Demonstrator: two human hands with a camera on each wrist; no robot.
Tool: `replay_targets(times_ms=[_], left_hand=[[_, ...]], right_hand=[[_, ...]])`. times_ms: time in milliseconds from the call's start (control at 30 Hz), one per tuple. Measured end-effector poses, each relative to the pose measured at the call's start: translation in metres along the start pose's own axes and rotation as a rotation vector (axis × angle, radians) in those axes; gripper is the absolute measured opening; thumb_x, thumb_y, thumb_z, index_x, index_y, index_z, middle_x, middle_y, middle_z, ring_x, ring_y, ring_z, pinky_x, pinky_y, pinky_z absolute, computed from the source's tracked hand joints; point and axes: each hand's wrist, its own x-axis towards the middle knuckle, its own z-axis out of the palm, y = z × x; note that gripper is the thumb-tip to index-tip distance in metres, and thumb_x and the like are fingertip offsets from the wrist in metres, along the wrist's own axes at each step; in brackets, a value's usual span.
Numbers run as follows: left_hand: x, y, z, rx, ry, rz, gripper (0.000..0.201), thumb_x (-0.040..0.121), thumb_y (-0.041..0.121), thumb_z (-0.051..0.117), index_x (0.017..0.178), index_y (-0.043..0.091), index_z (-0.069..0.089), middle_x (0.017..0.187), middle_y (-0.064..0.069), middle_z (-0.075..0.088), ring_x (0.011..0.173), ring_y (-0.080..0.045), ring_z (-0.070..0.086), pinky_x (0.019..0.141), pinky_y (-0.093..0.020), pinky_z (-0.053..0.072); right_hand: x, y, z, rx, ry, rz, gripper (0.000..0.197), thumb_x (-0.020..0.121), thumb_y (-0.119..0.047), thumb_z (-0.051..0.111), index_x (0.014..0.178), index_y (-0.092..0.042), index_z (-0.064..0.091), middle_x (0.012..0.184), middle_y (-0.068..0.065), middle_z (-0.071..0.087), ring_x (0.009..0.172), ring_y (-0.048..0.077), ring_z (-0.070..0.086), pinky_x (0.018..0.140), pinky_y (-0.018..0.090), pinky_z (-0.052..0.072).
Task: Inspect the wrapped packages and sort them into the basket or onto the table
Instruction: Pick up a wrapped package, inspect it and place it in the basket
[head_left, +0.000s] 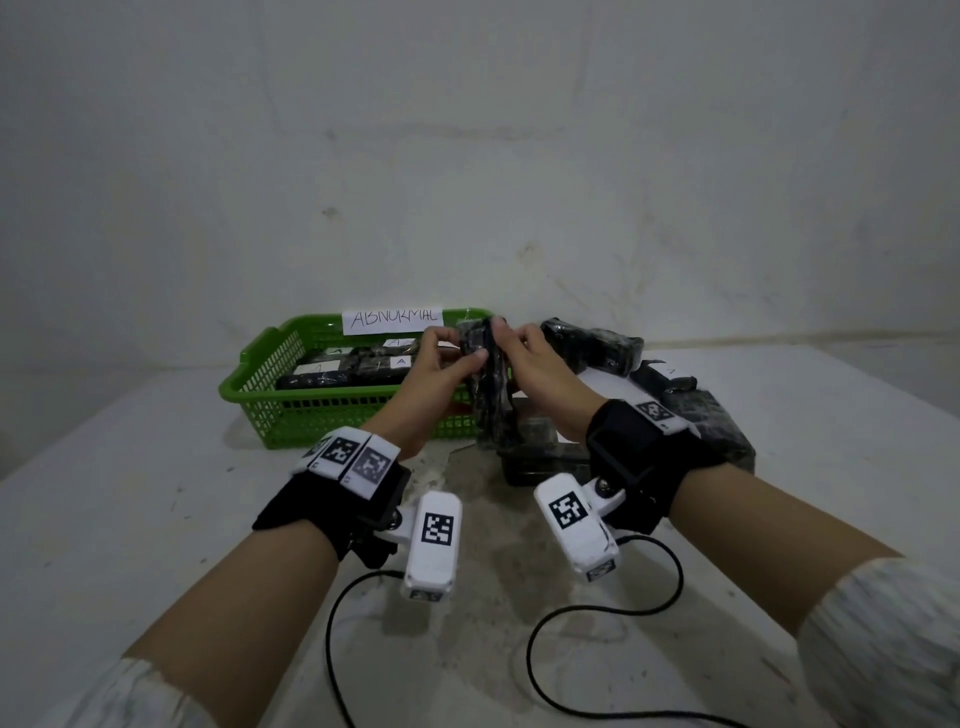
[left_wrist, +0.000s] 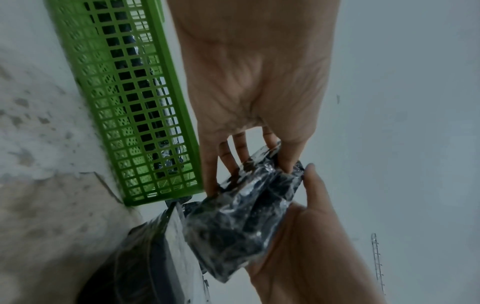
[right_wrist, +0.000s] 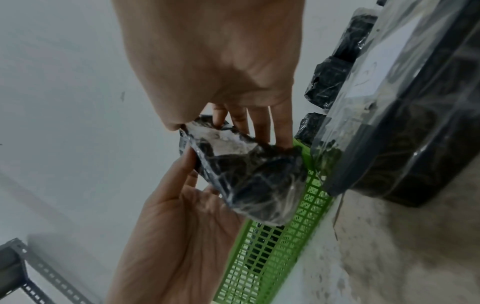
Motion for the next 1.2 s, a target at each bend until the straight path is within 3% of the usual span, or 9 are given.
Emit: replay_targets(times_ms=[200, 400, 533, 600, 667, 767, 933, 1100, 1200], left_hand=[[-0.003, -0.002, 0.006, 0.041, 0.026, 0.013, 0.019, 0.093, 0.015, 0.056, 0.092, 0.019, 0.038, 0.096, -0.006, 0.046, 0.091, -0.019, 0.051, 0.068, -0.035, 0.049], [-0.001, -0.002, 0.008, 0.056, 0.113, 0.043, 0.019, 0.093, 0.015, 0.056, 0.091, 0.021, 0.038, 0.097, -0.006, 0.050, 0.094, -0.021, 0.056, 0.072, -0.038, 0.050], [-0.005, 0.000, 0.008, 0.059, 0.070, 0.036, 0.017, 0.092, 0.015, 0.058, 0.096, 0.019, 0.042, 0.095, -0.002, 0.050, 0.088, -0.013, 0.056, 0.057, -0.026, 0.053], [-0.005, 0.001, 0.008, 0.067, 0.087, 0.055, 0.018, 0.091, 0.013, 0.059, 0.095, 0.019, 0.043, 0.092, -0.001, 0.050, 0.086, -0.014, 0.057, 0.059, -0.030, 0.056], [-0.004, 0.001, 0.010, 0.072, 0.138, 0.084, 0.018, 0.092, 0.012, 0.059, 0.094, 0.019, 0.042, 0.089, 0.000, 0.050, 0.083, -0.015, 0.058, 0.065, -0.036, 0.055], [-0.003, 0.003, 0.009, 0.013, 0.197, 0.092, 0.017, 0.093, 0.012, 0.056, 0.099, 0.015, 0.041, 0.088, 0.001, 0.052, 0.080, -0.011, 0.059, 0.057, -0.028, 0.055], [-0.004, 0.003, 0.006, 0.038, 0.088, 0.021, 0.028, 0.088, 0.013, 0.064, 0.105, 0.014, 0.041, 0.101, -0.005, 0.054, 0.090, -0.017, 0.060, 0.068, -0.032, 0.058], [-0.002, 0.000, 0.006, 0.061, 0.148, 0.057, 0.032, 0.088, 0.001, 0.060, 0.109, 0.013, 0.040, 0.099, -0.004, 0.053, 0.082, -0.012, 0.058, 0.051, -0.020, 0.054], [-0.001, -0.002, 0.006, 0.065, 0.146, 0.060, 0.031, 0.089, 0.002, 0.060, 0.110, 0.014, 0.040, 0.099, -0.001, 0.052, 0.082, -0.010, 0.057, 0.051, -0.019, 0.054]], right_hand=[[0.003, 0.001, 0.001, -0.225, 0.117, -0.117, 0.029, 0.103, -0.034, 0.036, 0.078, -0.019, 0.034, 0.071, -0.004, 0.036, 0.060, 0.008, 0.034, 0.053, 0.025, 0.026], [0.002, 0.000, 0.000, -0.197, 0.020, -0.050, 0.029, 0.100, -0.034, 0.044, 0.112, -0.008, 0.042, 0.088, 0.000, 0.050, 0.079, 0.015, 0.049, 0.061, 0.026, 0.037], [-0.001, 0.003, -0.002, -0.233, 0.047, -0.112, 0.014, 0.102, -0.022, 0.040, 0.103, -0.009, 0.040, 0.081, 0.002, 0.048, 0.075, 0.019, 0.046, 0.058, 0.028, 0.034], [0.000, 0.005, -0.002, -0.205, 0.037, -0.103, 0.013, 0.102, -0.023, 0.040, 0.101, -0.010, 0.041, 0.082, 0.003, 0.049, 0.077, 0.020, 0.046, 0.062, 0.030, 0.034], [0.000, 0.005, -0.002, -0.138, 0.013, -0.070, 0.017, 0.101, -0.026, 0.043, 0.109, -0.011, 0.047, 0.093, 0.002, 0.057, 0.088, 0.019, 0.054, 0.070, 0.027, 0.042], [-0.002, 0.005, -0.001, -0.166, -0.070, -0.058, 0.030, 0.100, -0.025, 0.045, 0.127, -0.013, 0.052, 0.119, 0.004, 0.062, 0.108, 0.019, 0.059, 0.093, 0.033, 0.048], [-0.004, 0.012, -0.005, -0.255, -0.043, -0.094, 0.029, 0.101, -0.018, 0.044, 0.126, -0.011, 0.056, 0.115, 0.009, 0.064, 0.103, 0.024, 0.061, 0.090, 0.040, 0.050], [-0.011, 0.011, -0.007, -0.078, -0.230, -0.007, 0.043, 0.094, -0.008, 0.052, 0.135, -0.021, 0.050, 0.121, 0.007, 0.061, 0.109, 0.025, 0.060, 0.094, 0.036, 0.049], [-0.014, 0.010, -0.009, -0.107, -0.271, -0.062, 0.053, 0.092, -0.004, 0.055, 0.140, -0.021, 0.044, 0.124, 0.004, 0.059, 0.110, 0.024, 0.060, 0.092, 0.031, 0.050]])
